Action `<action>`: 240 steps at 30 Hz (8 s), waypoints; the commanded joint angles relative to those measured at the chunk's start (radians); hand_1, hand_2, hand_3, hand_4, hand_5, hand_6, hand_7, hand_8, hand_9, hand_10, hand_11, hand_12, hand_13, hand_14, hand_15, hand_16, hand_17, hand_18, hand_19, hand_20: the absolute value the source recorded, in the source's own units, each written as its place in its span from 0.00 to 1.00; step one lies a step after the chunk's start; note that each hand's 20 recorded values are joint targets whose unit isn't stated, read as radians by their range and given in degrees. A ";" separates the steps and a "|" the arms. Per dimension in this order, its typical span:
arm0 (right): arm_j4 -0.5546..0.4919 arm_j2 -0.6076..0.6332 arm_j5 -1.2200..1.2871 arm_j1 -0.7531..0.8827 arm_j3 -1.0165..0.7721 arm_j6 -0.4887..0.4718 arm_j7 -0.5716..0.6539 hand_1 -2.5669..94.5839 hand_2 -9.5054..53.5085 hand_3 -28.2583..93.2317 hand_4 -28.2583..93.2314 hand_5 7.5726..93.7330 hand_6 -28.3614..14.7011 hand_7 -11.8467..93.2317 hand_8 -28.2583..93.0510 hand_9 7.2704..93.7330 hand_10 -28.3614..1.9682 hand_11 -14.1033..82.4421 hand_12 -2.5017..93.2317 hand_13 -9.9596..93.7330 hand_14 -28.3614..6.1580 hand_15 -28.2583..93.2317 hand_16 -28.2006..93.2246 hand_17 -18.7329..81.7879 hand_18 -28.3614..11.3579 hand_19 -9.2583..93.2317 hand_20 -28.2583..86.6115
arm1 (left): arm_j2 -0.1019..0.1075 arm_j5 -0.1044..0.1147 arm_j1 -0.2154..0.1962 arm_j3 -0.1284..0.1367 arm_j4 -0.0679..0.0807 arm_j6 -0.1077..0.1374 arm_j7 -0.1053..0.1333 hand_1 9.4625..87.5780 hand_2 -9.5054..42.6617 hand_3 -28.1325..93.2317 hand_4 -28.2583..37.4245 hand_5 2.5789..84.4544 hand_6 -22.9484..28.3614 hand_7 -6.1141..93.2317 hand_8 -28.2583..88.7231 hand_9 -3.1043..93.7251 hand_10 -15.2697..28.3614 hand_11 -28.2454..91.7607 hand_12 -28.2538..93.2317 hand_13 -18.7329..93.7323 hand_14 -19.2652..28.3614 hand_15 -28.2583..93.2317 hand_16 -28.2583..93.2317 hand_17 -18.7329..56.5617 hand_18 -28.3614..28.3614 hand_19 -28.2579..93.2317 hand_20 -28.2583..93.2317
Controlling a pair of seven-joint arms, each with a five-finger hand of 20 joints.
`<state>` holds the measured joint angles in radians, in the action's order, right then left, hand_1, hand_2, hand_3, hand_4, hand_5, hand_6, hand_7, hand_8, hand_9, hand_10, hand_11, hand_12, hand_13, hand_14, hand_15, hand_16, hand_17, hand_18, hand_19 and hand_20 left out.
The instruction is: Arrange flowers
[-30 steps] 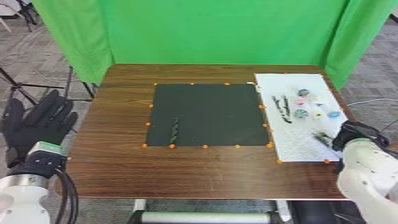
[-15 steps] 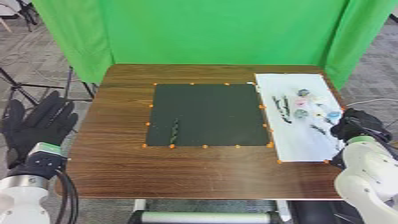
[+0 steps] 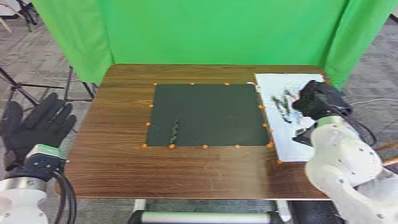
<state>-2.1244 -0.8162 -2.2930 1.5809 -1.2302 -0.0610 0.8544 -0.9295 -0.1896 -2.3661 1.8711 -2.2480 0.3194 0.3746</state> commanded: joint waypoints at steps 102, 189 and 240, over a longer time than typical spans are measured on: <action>0.368 -0.135 0.009 -0.341 0.157 -0.176 0.080 0.35 0.00 0.77 0.07 0.62 0.41 0.22 0.17 0.81 0.37 0.49 0.32 0.82 0.46 0.75 0.51 0.65 0.08 1.00 0.63 | 0.048 0.004 0.171 -0.151 0.061 0.014 -0.047 0.20 0.49 0.80 0.00 0.45 0.59 0.21 0.17 0.34 0.65 0.40 0.30 0.33 0.64 0.48 0.14 0.18 0.65 0.46 0.28; 0.196 -0.237 0.138 -0.141 0.215 -0.090 0.005 0.59 0.00 0.82 0.05 0.78 0.60 0.49 0.42 0.91 0.59 0.50 0.51 0.88 0.55 0.76 0.54 0.70 0.11 1.00 0.67 | 0.022 -0.008 0.179 -0.181 0.066 0.014 -0.071 0.20 0.48 0.80 0.00 0.46 0.60 0.22 0.16 0.35 0.67 0.42 0.30 0.34 0.66 0.50 0.14 0.18 0.66 0.46 0.28; 0.095 -0.200 -0.025 -0.037 0.031 -0.093 -0.060 0.35 0.00 0.82 0.06 0.66 0.45 0.36 0.18 0.75 0.33 0.55 0.34 0.76 0.40 0.77 0.52 0.59 0.06 1.00 0.61 | 0.011 -0.003 0.177 -0.184 0.070 0.026 -0.046 0.20 0.47 0.81 0.00 0.45 0.60 0.23 0.16 0.32 0.66 0.41 0.31 0.33 0.66 0.50 0.14 0.18 0.66 0.46 0.29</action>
<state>-1.9977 -1.0777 -2.2410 1.5049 -1.0542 -0.2688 0.8709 -0.9083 -0.1788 -2.1708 1.6801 -2.1705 0.3375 0.3315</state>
